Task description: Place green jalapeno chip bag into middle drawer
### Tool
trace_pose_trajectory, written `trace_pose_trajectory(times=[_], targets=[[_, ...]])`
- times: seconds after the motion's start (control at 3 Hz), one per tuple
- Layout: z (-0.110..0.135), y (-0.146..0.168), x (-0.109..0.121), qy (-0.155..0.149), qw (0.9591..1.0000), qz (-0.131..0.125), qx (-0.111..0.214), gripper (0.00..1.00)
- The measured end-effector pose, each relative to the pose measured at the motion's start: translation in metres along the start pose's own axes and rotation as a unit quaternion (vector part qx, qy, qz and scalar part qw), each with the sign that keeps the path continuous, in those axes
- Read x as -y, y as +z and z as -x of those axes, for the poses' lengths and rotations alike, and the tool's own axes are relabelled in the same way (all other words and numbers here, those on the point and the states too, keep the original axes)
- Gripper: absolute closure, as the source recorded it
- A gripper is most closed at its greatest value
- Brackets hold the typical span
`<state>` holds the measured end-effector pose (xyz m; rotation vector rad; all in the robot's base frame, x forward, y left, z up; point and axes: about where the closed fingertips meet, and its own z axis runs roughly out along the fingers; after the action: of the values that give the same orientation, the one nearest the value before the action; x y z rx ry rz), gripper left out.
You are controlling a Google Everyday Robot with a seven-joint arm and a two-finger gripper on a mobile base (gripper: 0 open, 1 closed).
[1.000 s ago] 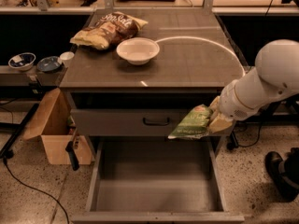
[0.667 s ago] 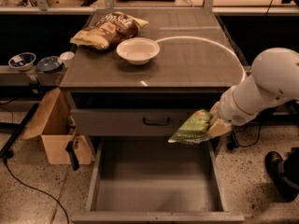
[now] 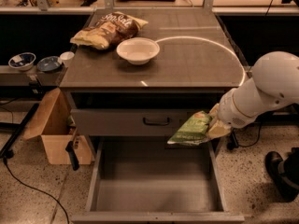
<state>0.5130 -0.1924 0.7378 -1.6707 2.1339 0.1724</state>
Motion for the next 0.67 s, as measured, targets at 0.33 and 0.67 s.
trace_pose_trajectory(times=[0.33, 0.67], targets=[[-0.007, 0.016, -0.009, 0.002, 0.9999, 0.013, -0.001, 1.0], [-0.019, 0.041, -0.022, 0.009, 0.9998, 0.015, -0.002, 1.0]])
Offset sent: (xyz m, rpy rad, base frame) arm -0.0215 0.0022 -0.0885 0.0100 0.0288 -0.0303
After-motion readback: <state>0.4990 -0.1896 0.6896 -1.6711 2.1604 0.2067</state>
